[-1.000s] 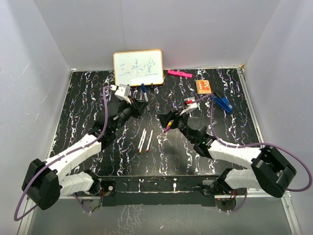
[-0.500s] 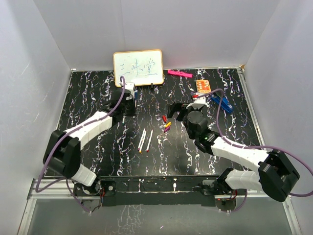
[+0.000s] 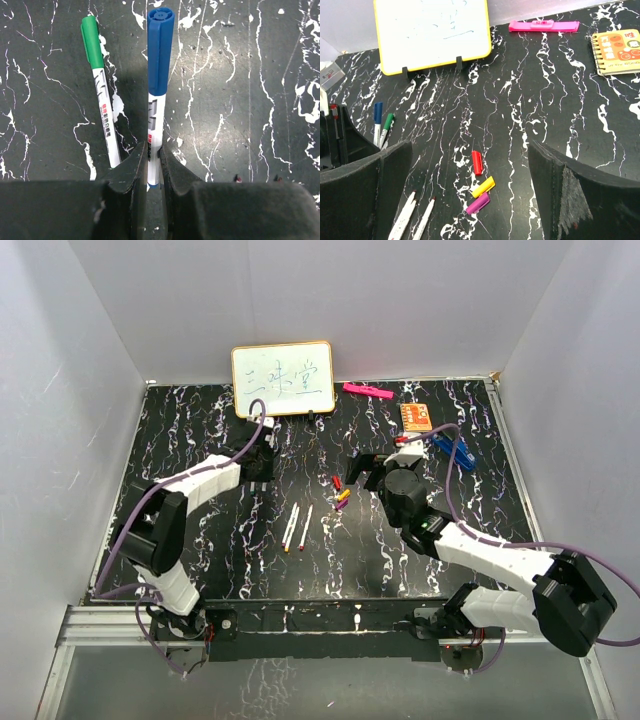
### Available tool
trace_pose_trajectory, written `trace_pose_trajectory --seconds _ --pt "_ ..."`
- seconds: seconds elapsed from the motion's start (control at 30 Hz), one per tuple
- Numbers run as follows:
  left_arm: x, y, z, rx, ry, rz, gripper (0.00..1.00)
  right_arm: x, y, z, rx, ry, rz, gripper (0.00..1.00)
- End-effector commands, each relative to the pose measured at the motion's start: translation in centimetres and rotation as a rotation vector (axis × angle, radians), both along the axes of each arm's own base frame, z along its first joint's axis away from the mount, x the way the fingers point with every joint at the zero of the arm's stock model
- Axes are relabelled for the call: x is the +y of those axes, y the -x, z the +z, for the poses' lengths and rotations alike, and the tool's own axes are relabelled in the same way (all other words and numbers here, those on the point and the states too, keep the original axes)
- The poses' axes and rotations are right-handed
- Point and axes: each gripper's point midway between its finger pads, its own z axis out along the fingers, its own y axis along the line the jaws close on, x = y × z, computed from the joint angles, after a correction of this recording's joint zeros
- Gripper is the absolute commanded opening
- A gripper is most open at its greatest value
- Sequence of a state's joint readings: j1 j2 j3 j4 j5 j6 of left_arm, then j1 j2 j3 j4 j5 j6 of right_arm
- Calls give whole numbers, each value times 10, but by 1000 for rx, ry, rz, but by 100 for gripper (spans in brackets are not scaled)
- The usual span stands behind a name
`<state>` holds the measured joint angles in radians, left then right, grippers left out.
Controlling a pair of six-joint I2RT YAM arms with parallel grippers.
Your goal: Insert the pens into the pen caps
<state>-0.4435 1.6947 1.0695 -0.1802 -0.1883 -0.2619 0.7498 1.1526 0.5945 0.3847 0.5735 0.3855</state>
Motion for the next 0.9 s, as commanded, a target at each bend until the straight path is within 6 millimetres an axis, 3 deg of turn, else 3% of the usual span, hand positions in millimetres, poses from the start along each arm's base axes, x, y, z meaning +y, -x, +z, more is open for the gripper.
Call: trace_pose_trajectory --seconds 0.0,0.47,0.7,0.87 --pt "6 -15 2 -8 -11 36 0 2 -2 17 -28 -9 11 98" --pt "6 -23 -23 47 -12 71 0 9 -3 5 5 10 38 98" --pt "4 -27 -19 36 -5 70 28 12 -5 1 19 27 44 98" --pt "4 -31 -13 17 -8 72 33 11 -7 0 28 35 29 98"
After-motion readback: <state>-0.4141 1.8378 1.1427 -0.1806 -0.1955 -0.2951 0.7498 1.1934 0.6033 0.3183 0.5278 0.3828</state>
